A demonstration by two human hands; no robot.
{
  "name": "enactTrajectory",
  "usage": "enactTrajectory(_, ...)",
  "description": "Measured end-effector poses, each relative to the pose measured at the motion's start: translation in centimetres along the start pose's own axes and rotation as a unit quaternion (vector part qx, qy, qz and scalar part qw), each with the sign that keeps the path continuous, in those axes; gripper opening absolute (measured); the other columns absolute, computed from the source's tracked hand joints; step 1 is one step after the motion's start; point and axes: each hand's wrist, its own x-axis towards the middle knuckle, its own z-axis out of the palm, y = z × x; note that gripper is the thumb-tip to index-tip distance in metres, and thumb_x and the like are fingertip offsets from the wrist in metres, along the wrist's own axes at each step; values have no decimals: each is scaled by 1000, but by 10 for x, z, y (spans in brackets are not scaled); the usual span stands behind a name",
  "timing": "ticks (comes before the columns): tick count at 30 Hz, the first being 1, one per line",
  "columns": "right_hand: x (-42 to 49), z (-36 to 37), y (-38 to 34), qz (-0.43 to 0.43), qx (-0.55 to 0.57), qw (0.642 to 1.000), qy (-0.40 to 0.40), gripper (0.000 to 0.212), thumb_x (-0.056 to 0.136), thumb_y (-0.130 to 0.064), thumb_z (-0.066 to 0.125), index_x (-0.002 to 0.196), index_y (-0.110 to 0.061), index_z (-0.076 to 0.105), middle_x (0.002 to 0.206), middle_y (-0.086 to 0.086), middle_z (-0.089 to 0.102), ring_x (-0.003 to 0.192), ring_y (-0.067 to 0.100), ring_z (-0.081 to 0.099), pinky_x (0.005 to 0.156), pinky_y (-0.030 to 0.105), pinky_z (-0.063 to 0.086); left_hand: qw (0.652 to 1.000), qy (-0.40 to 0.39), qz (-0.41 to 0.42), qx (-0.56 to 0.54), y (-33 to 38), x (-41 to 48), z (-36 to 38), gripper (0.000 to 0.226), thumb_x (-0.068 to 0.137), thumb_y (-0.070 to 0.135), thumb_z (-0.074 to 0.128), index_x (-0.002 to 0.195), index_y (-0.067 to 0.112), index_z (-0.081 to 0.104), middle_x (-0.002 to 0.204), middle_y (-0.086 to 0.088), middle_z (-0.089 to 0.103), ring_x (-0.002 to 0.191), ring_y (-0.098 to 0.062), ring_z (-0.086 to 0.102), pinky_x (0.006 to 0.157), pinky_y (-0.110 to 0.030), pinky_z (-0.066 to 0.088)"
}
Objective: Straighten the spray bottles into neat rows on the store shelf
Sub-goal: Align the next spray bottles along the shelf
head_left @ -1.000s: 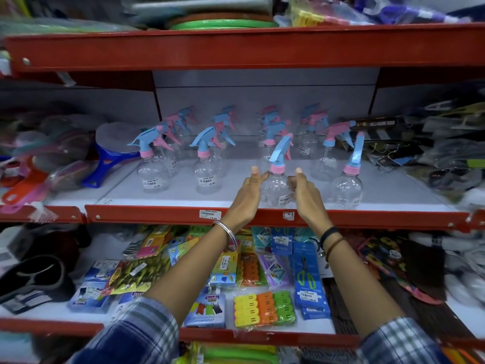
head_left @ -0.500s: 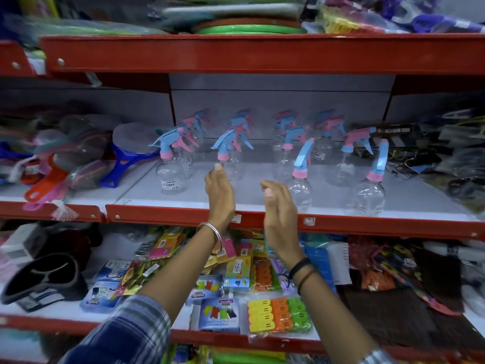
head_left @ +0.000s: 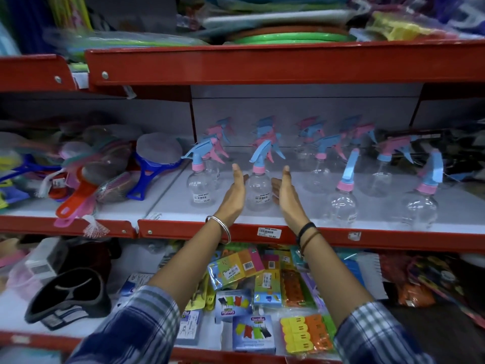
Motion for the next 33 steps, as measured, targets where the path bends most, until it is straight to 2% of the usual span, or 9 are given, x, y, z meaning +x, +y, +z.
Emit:
enactTrajectory(4, -14, -2, 1, -25, 17, 1000, 8, 74, 83, -74, 14, 101, -22, 63, 116, 11, 62, 110, 26, 55, 103, 43, 40, 1000, -17, 8, 17, -2, -11, -7, 127, 43, 97, 3, 141, 22, 36, 152, -5, 34, 138, -27, 33, 115, -50, 23)
enactTrajectory(8, -27, -6, 5, -27, 12, 999, 32, 83, 84, -72, 14, 123, -12, 56, 116, 5, 60, 116, 26, 54, 104, 43, 39, 998, -38, 12, 40, -4, -24, -11, 114, 55, 92, 2, 140, 25, 38, 150, -4, 37, 136, -26, 36, 115, -50, 23)
enactTrajectory(12, -46, -9, 7, -60, -1, 997, 42, 76, 91, -61, 14, 118, -7, 60, 121, 13, 62, 115, 30, 56, 101, 43, 43, 997, -45, 18, 59, -8, -35, -15, 105, 63, 88, 0, 137, 26, 42, 148, -4, 41, 131, -25, 44, 113, -50, 26)
enactTrajectory(15, -57, -7, 5, -75, -35, 995, 56, 83, 90, -64, 13, 116, 1, 57, 121, 30, 58, 112, 40, 56, 100, 54, 42, 997, -53, 19, 61, -7, -40, -17, 96, 72, 80, 1, 136, 24, 44, 146, -6, 44, 125, -25, 49, 111, -48, 31)
enactTrajectory(18, -62, -3, 7, -74, -58, 994, 52, 77, 91, -62, 13, 128, -6, 51, 120, 15, 62, 112, 33, 56, 101, 47, 41, 998, -50, 17, 41, -9, -44, -20, 89, 79, 73, 2, 134, 20, 46, 142, -9, 47, 121, -26, 51, 108, -45, 35)
enactTrajectory(23, -84, 22, 13, -230, 0, 957, 177, 46, 97, -45, 26, 113, -16, 58, 117, 2, 58, 108, 12, 53, 93, 26, 38, 990, 119, 53, -51, -21, -44, -43, 74, 91, 60, 11, 127, 12, 53, 119, -3, 59, 104, -15, 54, 98, -35, 38)
enactTrajectory(27, -96, 65, 4, -361, 2, 929, 83, 42, 95, -31, 29, 116, -13, 61, 123, -3, 60, 119, 3, 51, 100, 16, 35, 972, 215, 36, -94, -31, -26, -85, 70, 92, 58, 14, 139, 13, 38, 147, -5, 37, 130, -18, 38, 107, -33, 28)
enactTrajectory(29, -87, 90, -4, -330, -19, 944, 10, 42, 96, -34, 30, 121, -14, 58, 128, -3, 57, 121, 0, 48, 101, 14, 32, 975, 205, 17, -83, -33, -12, -107, 75, 90, 62, 12, 145, 14, 28, 155, -8, 26, 140, -21, 27, 115, -38, 19)
enactTrajectory(33, -49, 127, -11, -120, -48, 991, -44, 58, 96, -52, 21, 140, -18, 38, 148, 4, 40, 135, 16, 36, 102, 23, 23, 992, 113, -19, -43, -33, 6, -131, 80, 87, 65, 6, 147, 14, 20, 157, -9, 20, 143, -24, 21, 117, -43, 17)
